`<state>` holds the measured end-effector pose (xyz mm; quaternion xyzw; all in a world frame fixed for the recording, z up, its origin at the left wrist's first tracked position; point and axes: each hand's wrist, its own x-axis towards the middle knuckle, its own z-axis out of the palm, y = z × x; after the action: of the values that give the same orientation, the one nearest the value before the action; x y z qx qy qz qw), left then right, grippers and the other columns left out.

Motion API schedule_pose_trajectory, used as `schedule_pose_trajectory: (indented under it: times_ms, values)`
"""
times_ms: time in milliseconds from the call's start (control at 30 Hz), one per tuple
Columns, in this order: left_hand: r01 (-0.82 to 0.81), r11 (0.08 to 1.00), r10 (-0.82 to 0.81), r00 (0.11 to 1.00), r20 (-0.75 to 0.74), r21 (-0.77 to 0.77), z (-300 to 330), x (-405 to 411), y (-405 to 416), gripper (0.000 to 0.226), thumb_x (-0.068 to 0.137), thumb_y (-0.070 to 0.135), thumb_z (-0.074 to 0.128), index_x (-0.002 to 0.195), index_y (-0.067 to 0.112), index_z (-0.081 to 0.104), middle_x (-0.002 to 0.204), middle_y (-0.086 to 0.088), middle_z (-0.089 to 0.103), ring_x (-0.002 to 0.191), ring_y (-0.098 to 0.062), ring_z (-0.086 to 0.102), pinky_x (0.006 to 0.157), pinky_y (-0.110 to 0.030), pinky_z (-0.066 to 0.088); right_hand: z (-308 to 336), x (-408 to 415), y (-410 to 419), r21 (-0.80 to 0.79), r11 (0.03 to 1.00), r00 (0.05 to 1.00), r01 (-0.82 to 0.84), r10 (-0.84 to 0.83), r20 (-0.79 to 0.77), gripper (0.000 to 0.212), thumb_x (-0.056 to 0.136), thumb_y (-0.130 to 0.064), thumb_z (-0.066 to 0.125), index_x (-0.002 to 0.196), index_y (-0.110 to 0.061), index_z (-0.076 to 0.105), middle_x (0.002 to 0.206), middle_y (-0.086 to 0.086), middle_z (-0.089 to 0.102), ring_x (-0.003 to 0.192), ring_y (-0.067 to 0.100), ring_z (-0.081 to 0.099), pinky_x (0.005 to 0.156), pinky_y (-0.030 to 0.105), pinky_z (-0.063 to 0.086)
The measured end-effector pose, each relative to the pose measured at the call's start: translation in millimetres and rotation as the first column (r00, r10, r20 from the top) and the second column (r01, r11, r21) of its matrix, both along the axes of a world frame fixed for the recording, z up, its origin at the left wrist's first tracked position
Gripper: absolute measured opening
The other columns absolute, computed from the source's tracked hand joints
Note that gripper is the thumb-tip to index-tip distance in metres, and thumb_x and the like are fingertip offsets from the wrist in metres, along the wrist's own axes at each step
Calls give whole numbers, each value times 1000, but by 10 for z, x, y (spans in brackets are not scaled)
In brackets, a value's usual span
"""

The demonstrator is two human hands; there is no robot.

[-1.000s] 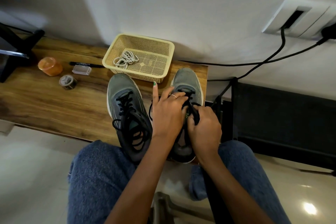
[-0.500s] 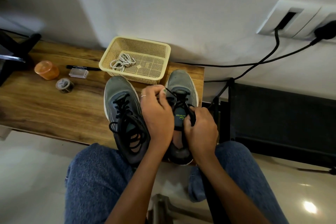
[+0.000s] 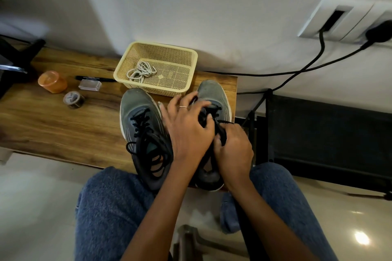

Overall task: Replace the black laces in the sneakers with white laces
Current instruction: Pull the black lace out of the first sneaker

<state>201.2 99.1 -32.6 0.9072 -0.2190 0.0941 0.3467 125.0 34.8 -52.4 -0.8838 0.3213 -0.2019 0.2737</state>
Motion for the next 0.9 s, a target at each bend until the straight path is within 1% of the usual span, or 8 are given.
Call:
schedule_pose_trajectory:
  times_ms: [67, 167, 400, 533, 700, 800, 833, 900]
  values:
    - [72, 987, -81, 995, 52, 143, -34, -8, 14, 20, 75, 31, 73, 95, 31, 72, 137, 5, 54, 139, -27, 29, 116, -48, -12, -3, 0, -2, -9, 1000, 1000, 2, -2, 2, 15, 84, -10, 62, 98, -7, 64, 95, 8, 62, 90, 27, 59, 71, 32, 44]
    - [97, 965, -119, 990, 77, 242, -71, -4, 32, 19, 70, 30, 80, 88, 29, 74, 133, 2, 58, 137, -30, 34, 115, -50, -11, -4, 3, 3, -14, 1000, 1000, 1, -1, 1, 15, 83, -11, 61, 98, -7, 64, 94, 8, 62, 89, 26, 59, 71, 31, 43]
    - [53, 970, -95, 981, 171, 237, -107, -4, 10, 3, 78, 25, 76, 80, 26, 75, 112, 7, 70, 130, -28, 46, 112, -60, -1, 12, -3, 16, -13, 1000, 1000, 15, -15, 7, 19, 81, -8, 63, 99, -6, 64, 95, 8, 63, 90, 27, 59, 70, 31, 44]
    - [19, 995, -34, 986, 160, 97, -106, -46, -17, 6, 80, 19, 74, 79, 25, 71, 108, 9, 69, 128, -19, 40, 112, -52, -12, 25, 1, 22, 6, 1000, 1000, 14, -14, 4, 21, 82, -8, 62, 104, -6, 64, 99, 8, 63, 94, 27, 59, 73, 33, 45]
    - [-96, 987, 105, 992, 69, -132, -77, -51, -23, 7, 88, 13, 64, 87, 19, 67, 112, 8, 67, 123, -13, 45, 114, -54, -7, 25, 5, 18, -7, 1000, 1000, 14, -13, 18, 22, 80, -6, 63, 102, -6, 64, 97, 9, 63, 92, 29, 59, 71, 35, 47]
    - [-233, 917, 216, 973, -86, -325, -32, 5, 15, 9, 92, 13, 58, 90, 21, 60, 111, 13, 62, 110, -11, 55, 115, -59, 18, 27, -1, 21, -1, 1000, 1000, 21, -21, 11, 21, 80, -7, 63, 101, -6, 64, 97, 10, 62, 91, 29, 59, 70, 36, 47]
    - [-281, 864, 246, 959, -138, -418, -7, 12, 17, 9, 93, 12, 57, 92, 21, 58, 111, 13, 61, 104, -7, 56, 109, -53, 34, 24, 0, 25, 0, 1000, 1000, 18, -18, 12, 21, 80, -7, 64, 101, -6, 64, 97, 10, 62, 91, 29, 59, 70, 36, 48]
    - [-377, 735, 313, 926, -211, -563, 71, 37, 20, 6, 95, 6, 53, 99, 9, 57, 108, 5, 62, 93, 8, 56, 89, -24, 49, 15, 2, 25, -7, 1000, 1000, 17, -17, 17, 20, 80, -7, 64, 101, -6, 65, 97, 10, 62, 91, 28, 59, 70, 36, 48]
